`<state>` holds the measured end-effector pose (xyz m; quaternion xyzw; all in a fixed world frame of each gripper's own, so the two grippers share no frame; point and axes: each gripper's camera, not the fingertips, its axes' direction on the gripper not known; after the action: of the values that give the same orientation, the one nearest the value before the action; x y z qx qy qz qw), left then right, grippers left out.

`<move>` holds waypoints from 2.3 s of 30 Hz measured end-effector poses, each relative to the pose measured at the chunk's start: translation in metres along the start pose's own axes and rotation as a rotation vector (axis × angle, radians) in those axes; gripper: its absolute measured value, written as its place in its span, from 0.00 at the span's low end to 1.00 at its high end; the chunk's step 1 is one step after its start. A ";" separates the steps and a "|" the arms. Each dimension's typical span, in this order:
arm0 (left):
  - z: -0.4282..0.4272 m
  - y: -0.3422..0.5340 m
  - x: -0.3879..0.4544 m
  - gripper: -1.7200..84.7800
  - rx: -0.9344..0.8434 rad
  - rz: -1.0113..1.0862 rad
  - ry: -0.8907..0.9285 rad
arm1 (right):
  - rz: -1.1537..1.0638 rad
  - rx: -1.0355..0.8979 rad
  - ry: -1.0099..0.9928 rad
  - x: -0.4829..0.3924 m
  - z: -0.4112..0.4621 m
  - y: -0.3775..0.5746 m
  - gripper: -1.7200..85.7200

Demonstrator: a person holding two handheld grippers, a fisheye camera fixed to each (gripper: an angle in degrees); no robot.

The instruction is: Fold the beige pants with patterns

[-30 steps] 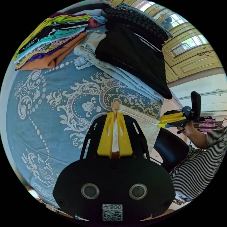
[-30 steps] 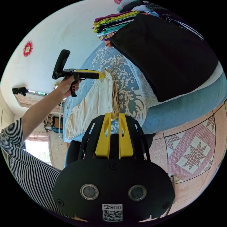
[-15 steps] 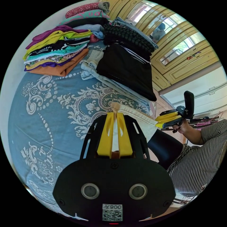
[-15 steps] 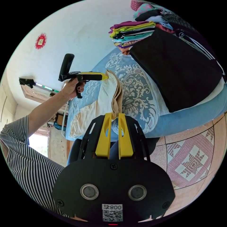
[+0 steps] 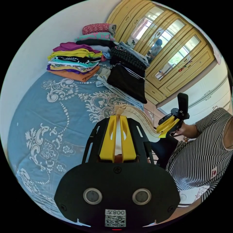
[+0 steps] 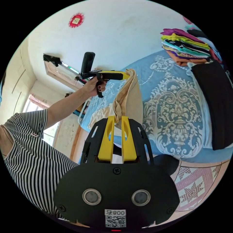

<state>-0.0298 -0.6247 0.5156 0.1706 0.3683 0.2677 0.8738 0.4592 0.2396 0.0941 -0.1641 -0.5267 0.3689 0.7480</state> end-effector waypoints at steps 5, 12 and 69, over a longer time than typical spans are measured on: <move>-0.066 0.059 -0.029 0.04 0.057 -0.103 0.043 | -0.076 -0.093 -0.067 -0.019 0.067 -0.014 0.07; -0.136 0.136 -0.065 0.04 0.086 -0.236 0.085 | -0.124 -0.228 -0.107 -0.028 0.160 -0.028 0.07; -0.245 0.398 0.139 0.02 0.010 -0.609 -0.050 | -0.143 -0.566 0.095 0.073 0.401 -0.130 0.02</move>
<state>-0.2648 -0.1993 0.4716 0.0631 0.3822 -0.0124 0.9218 0.1567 0.1474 0.3820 -0.3460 -0.5834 0.1457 0.7202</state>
